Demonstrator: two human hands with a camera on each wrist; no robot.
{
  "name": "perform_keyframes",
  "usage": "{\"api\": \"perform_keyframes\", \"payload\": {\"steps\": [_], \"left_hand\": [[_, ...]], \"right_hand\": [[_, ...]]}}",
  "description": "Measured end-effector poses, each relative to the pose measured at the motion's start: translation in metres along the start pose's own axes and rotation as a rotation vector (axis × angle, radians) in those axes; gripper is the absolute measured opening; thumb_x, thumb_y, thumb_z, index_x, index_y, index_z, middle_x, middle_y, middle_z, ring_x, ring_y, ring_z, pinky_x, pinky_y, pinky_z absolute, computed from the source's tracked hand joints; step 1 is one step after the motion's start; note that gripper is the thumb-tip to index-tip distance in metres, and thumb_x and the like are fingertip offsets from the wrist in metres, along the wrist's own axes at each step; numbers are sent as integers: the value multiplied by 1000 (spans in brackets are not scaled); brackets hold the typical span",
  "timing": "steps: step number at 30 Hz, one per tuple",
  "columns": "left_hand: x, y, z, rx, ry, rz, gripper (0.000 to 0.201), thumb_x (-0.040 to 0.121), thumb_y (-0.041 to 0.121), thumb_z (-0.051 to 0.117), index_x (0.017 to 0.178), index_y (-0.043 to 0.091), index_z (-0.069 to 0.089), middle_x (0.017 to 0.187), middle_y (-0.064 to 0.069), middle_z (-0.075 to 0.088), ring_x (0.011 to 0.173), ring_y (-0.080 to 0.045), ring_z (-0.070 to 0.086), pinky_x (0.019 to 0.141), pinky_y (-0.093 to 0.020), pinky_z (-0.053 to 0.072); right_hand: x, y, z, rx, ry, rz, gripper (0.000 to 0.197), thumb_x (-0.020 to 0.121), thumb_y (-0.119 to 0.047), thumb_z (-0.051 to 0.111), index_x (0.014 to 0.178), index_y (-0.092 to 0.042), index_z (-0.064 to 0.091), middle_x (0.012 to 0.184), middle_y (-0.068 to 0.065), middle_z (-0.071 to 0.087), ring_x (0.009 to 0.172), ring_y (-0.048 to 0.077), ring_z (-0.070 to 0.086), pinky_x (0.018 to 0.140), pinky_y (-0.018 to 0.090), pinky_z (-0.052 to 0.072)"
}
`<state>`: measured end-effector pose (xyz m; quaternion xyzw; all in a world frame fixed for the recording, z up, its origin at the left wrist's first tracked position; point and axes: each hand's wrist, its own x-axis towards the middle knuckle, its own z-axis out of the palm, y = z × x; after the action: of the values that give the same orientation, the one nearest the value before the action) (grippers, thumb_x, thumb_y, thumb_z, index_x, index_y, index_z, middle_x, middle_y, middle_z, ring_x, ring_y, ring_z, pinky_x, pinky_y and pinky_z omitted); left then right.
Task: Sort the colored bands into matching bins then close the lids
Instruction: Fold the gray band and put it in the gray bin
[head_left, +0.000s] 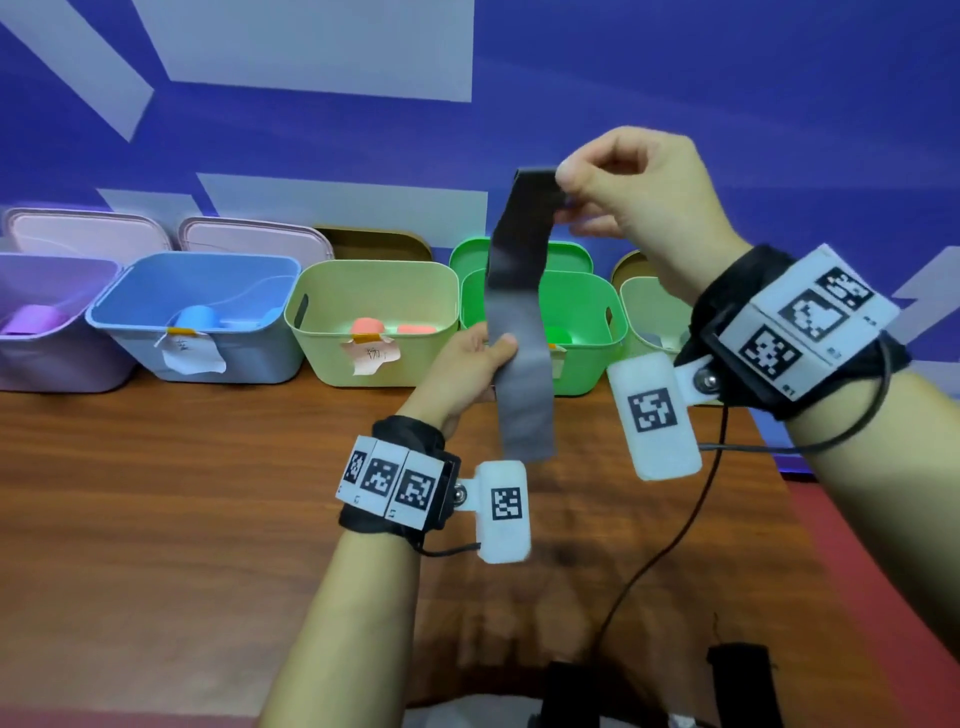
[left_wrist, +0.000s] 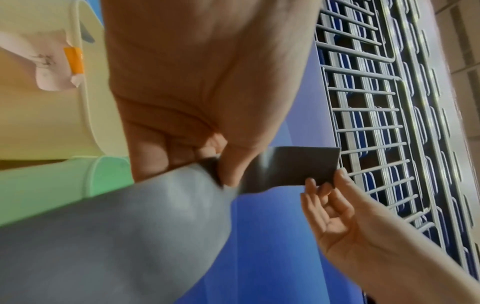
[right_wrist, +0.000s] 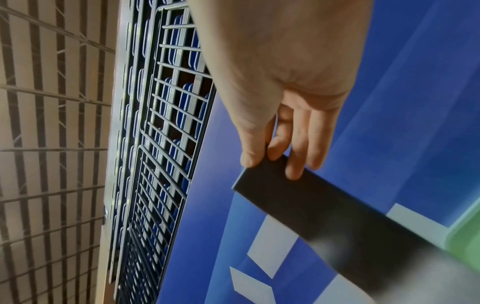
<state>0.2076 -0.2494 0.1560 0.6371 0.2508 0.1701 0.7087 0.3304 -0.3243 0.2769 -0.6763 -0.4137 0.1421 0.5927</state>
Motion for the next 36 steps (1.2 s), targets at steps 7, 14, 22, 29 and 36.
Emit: {"api": "perform_keyframes", "payload": {"steps": [7, 14, 22, 29, 36], "left_hand": [[-2, 8, -1, -372, -45, -51, 37, 102, 35, 26, 110, 20, 59, 90, -1, 71, 77, -11, 68, 64, -25, 54], [0, 5, 1, -253, -7, 17, 21, 99, 25, 41, 100, 18, 61, 87, 3, 70, 76, -8, 67, 68, -28, 54], [2, 2, 0, -157, -7, 109, 23, 97, 6, 44, 117, 12, 53, 79, 11, 71, 69, -3, 67, 60, -23, 56], [-1, 7, 0, -84, -81, 188, 34, 97, -1, 42, 130, 5, 46, 103, -4, 63, 84, -10, 62, 71, -23, 53], [-3, 1, 0, 16, -92, 7, 16, 100, 27, 42, 104, 23, 57, 87, 5, 65, 65, -5, 61, 59, -23, 49]], "right_hand": [[-36, 45, 9, -293, -79, -92, 22, 72, -10, 77, 66, -24, 62, 63, -10, 61, 56, -3, 54, 57, 14, 45], [-50, 71, 12, -335, -70, -119, 15, 70, -11, 78, 71, -19, 66, 66, -11, 61, 70, 9, 57, 68, 15, 42], [-50, 80, 10, -356, -172, -136, 17, 73, -7, 76, 74, -19, 64, 75, -9, 53, 72, 7, 50, 70, 10, 37], [-22, 54, 9, -23, -163, 339, 42, 91, -38, 56, 126, -16, 47, 107, -5, 58, 96, 11, 60, 82, 27, 51], [-12, 32, 10, -5, -187, 174, 18, 86, -5, 62, 83, -23, 61, 78, -2, 63, 67, 1, 59, 64, 16, 50]]}}
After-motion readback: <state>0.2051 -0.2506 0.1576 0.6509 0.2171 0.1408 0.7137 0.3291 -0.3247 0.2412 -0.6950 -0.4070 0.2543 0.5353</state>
